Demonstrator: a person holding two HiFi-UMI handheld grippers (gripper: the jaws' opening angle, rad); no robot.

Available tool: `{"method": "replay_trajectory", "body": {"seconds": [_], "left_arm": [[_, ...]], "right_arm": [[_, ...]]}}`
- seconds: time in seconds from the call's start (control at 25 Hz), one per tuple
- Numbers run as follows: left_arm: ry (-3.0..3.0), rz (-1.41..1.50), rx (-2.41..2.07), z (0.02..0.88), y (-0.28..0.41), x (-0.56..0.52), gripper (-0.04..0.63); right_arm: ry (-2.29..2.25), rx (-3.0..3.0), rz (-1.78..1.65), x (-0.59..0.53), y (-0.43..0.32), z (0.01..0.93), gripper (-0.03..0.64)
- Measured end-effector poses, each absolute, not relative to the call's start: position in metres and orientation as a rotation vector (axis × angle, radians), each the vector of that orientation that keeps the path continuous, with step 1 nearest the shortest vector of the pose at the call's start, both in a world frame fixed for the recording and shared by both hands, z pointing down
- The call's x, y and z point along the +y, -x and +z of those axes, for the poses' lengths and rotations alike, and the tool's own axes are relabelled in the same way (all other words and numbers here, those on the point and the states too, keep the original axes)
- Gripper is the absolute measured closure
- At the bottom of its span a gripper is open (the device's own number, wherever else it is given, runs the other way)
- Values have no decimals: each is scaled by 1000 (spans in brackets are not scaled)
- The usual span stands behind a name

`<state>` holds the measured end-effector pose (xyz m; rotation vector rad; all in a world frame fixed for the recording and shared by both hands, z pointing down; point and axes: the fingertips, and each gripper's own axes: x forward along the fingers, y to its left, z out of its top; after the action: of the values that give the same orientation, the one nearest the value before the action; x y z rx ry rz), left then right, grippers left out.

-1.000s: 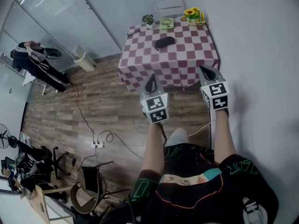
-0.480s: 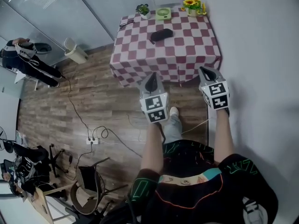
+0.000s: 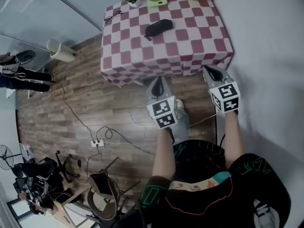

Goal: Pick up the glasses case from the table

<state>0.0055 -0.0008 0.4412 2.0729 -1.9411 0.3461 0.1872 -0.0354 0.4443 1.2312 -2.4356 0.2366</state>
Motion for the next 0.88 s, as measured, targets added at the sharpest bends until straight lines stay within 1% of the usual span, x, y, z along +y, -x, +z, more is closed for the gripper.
{"method": "replay_trajectory", "body": {"seconds": [0.12,0.28,0.56,0.76,0.88], "left_arm": [[-2057,351,-1897,461,-3,-23,589],[-2013,321,-1908,471,25,-66,589],[-1930,268,-1901,488,60,-134,589],[-1897,268,-1860,508,66,-167,589],[-1920,263,-1840,507,62,-181,589]], "right_arm": [[-1198,-2463,232,-68,-166,449,612],[-1137,-2483,215,-107,-135,453,612],[-1074,-2433,240,-174,-108,464,612],[-1013,-2429,240,-197,-85,473,612],[-990,-2418,233,-201,-88,472,612]]}}
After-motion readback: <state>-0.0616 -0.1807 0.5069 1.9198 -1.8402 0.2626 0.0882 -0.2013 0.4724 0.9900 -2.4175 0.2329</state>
